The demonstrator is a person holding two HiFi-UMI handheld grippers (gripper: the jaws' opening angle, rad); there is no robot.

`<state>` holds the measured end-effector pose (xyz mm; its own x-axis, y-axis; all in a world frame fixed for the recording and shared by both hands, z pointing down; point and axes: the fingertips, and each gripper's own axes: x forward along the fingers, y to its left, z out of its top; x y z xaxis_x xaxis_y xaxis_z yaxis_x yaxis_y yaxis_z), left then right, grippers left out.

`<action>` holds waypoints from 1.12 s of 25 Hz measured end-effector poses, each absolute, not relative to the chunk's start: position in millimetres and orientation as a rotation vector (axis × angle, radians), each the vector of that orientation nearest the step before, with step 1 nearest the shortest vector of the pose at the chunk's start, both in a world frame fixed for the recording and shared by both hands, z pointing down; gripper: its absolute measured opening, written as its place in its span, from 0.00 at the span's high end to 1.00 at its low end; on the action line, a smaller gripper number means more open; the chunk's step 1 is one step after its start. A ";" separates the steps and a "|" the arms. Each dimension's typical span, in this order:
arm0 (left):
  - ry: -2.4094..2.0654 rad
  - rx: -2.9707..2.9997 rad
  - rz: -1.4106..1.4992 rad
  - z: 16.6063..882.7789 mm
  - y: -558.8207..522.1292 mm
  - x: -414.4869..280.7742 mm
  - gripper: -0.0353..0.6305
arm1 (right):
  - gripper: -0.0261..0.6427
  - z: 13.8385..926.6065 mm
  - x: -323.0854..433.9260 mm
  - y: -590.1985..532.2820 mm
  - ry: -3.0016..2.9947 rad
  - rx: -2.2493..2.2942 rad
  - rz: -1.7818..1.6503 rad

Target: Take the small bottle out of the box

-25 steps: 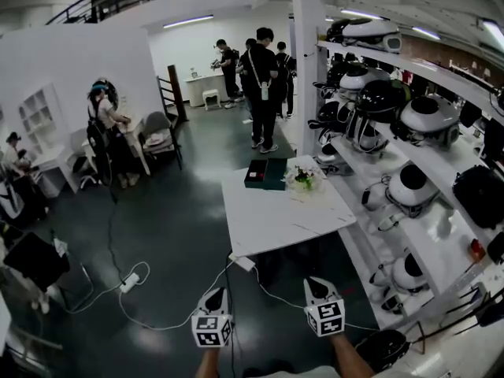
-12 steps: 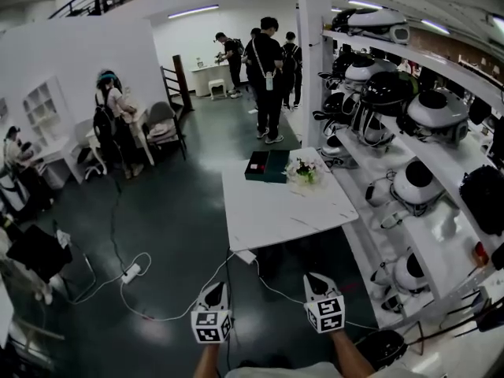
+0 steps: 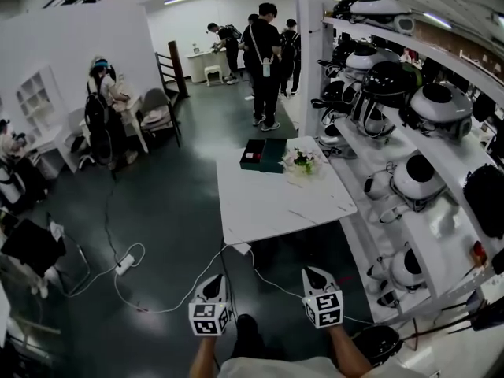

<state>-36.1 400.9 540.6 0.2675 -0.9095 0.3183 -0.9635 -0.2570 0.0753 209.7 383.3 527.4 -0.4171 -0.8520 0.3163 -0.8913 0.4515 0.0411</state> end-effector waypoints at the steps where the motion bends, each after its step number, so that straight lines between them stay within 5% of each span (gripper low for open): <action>1: -1.729 2.285 0.304 541.3 396.0 -36.9 0.92 | 0.93 527.9 208.5 378.7 -2.411 1.495 0.193; 28: -1.623 2.379 0.242 535.8 106.7 -136.9 0.92 | 0.93 508.0 93.2 119.1 -2.319 1.513 0.085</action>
<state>-136.9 106.7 535.8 0.3654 -0.8891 0.2756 -0.9309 -0.3476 0.1127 93.2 119.1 508.0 -0.3558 -0.8720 0.3362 -0.8944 0.4221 0.1481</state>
